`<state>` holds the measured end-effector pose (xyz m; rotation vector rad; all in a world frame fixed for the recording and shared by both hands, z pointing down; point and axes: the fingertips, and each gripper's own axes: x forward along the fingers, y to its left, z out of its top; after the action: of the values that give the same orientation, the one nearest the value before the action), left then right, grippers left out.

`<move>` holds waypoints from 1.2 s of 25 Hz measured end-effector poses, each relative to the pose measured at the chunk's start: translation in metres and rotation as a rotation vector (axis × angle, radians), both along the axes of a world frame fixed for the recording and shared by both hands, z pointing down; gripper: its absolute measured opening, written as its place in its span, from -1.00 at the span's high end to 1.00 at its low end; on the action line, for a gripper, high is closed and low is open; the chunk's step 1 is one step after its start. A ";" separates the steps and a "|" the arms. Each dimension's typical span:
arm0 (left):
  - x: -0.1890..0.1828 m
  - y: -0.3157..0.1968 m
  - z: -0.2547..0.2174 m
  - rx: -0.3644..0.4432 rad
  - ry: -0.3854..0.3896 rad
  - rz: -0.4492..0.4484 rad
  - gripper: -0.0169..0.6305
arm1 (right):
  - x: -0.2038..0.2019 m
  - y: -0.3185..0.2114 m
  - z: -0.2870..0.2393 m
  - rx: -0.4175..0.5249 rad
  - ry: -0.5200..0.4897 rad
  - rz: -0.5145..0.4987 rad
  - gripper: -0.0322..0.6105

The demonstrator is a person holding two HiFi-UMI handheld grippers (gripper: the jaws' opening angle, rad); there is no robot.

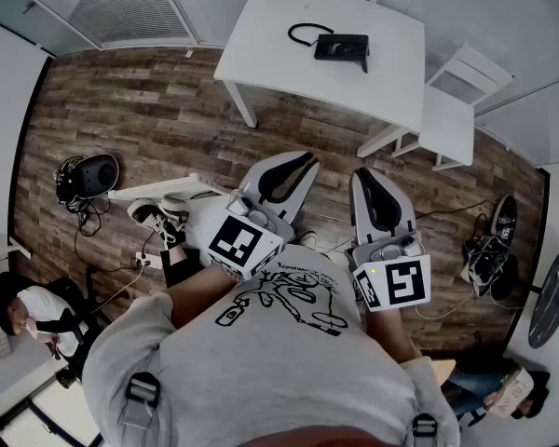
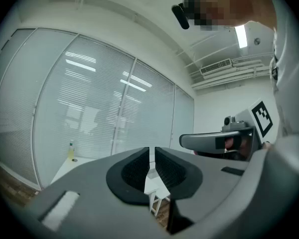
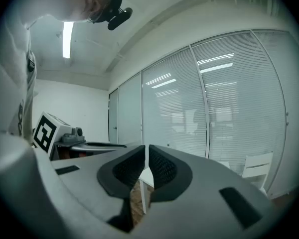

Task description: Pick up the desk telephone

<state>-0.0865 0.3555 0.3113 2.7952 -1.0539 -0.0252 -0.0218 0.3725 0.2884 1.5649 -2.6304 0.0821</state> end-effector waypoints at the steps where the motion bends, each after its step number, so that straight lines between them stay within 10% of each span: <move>1: -0.001 0.000 0.000 0.001 0.000 0.002 0.85 | -0.001 0.000 0.000 -0.002 0.000 0.002 0.83; 30: -0.015 -0.071 0.009 -0.013 0.007 -0.047 0.85 | 0.014 -0.066 0.016 -0.013 -0.027 0.079 0.83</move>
<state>-0.1011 0.2844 0.3201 2.7565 -1.1132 -0.0339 -0.0082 0.3061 0.3043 1.6748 -2.5822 0.1259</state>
